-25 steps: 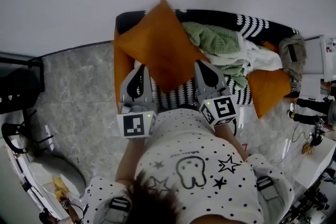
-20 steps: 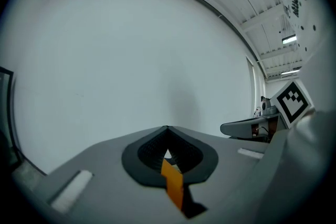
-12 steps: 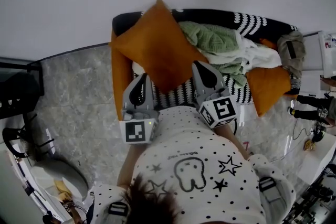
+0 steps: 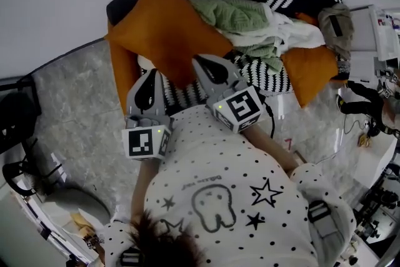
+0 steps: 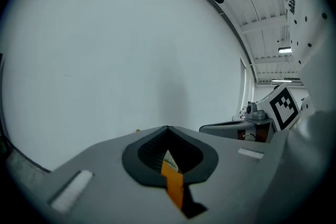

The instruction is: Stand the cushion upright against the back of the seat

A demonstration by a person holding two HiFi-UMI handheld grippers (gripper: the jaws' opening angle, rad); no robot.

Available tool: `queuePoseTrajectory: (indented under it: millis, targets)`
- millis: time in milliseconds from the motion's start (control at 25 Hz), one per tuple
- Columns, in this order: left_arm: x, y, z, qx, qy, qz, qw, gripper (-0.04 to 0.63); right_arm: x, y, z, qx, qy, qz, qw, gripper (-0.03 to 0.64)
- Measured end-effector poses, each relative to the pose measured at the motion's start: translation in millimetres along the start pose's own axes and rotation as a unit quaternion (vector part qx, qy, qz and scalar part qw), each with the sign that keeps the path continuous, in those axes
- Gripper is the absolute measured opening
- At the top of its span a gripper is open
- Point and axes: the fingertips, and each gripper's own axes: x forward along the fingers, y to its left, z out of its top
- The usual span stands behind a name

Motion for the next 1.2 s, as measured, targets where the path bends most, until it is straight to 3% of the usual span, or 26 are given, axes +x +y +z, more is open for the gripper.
queuePoseTrajectory:
  millis: [200, 360, 1200]
  targets:
    - [0.3, -5.3, 0.3, 0.003, -0.003, -0.006, 1.0000, 0.002, 4.5, 1.4, -10.6, -0.020, 0.038, -0.007, 0.999, -0.002]
    - [1.9, -7.6, -0.6, 0.008, -0.001, -0.015, 0.9998, 0.002, 15.1, 18.3, -18.6, -0.045, 0.067, 0.023, 0.996, -0.002]
    - [5.8, -5.4, 0.1, 0.004, -0.004, -0.018, 0.9998, 0.002, 13.5, 10.4, -20.7, -0.026, 0.065, 0.017, 0.997, 0.000]
